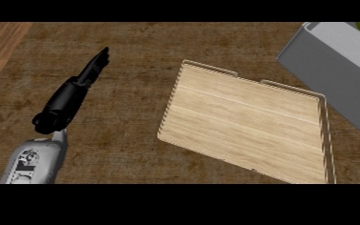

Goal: Pick the pear from the tray and place it in the cardboard box

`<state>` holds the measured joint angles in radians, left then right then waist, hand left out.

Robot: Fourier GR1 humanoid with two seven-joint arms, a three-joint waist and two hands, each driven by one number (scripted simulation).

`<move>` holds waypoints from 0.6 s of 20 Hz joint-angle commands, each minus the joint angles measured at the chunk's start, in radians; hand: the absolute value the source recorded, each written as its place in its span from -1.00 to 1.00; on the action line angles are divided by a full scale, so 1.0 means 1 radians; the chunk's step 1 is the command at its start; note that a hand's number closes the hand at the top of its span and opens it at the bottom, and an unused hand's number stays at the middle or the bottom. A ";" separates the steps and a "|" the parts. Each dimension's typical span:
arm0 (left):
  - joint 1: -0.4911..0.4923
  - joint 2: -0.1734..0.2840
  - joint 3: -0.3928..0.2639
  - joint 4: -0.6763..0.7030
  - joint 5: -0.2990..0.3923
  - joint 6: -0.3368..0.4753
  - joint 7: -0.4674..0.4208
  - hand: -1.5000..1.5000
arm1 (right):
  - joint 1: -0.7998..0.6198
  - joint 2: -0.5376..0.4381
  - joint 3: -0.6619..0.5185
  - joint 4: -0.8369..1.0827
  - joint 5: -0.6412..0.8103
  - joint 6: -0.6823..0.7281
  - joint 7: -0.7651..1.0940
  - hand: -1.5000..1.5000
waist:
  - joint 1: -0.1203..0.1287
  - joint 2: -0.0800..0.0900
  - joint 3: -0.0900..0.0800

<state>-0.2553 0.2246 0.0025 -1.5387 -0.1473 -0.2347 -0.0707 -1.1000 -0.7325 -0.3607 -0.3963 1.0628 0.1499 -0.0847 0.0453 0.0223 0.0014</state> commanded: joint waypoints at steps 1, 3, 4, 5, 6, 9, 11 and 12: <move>0.026 0.003 -0.015 -0.037 -0.005 -0.012 -0.014 0.00 | 0.009 -0.042 0.002 0.120 0.015 0.036 -0.054 1.00 | 0.024 0.005 0.002; 0.012 -0.005 -0.007 -0.024 -0.004 0.000 0.004 0.00 | 0.029 -0.074 0.041 0.149 0.050 0.100 -0.090 1.00 | 0.017 0.004 0.002; 0.015 0.001 0.001 -0.029 0.009 -0.011 -0.001 0.00 | 0.013 -0.110 0.048 0.162 0.062 0.134 -0.088 1.00 | 0.019 0.004 0.001; -0.009 0.026 0.016 -0.037 0.022 -0.034 0.010 0.00 | 0.044 -0.099 0.052 0.183 0.068 0.125 -0.088 1.00 | 0.020 0.006 0.002; -0.022 -0.006 -0.008 0.004 -0.001 -0.011 0.018 0.00 | 0.018 -0.119 0.046 0.195 0.063 0.157 -0.096 1.00 | 0.012 0.006 0.002; 0.021 0.002 -0.003 -0.035 0.004 -0.015 0.004 0.00 | 0.038 -0.126 0.050 0.218 0.052 0.228 -0.245 -1.00 | 0.017 0.002 0.003; -0.014 -0.008 -0.012 -0.008 -0.009 -0.008 0.025 0.00 | 0.036 -0.107 0.048 0.218 0.048 0.213 -0.293 -1.00 | 0.013 0.004 0.003; 0.000 0.003 0.013 -0.015 0.021 -0.023 0.004 0.00 | 0.005 -0.132 0.025 0.214 0.023 0.247 -0.321 -1.00 | 0.014 0.001 0.002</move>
<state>-0.2562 0.2240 0.0016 -1.5483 -0.1431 -0.2489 -0.0703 -1.0816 -0.8453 -0.3198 -0.1993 1.1079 0.3474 -0.3016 0.0618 0.0275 0.0041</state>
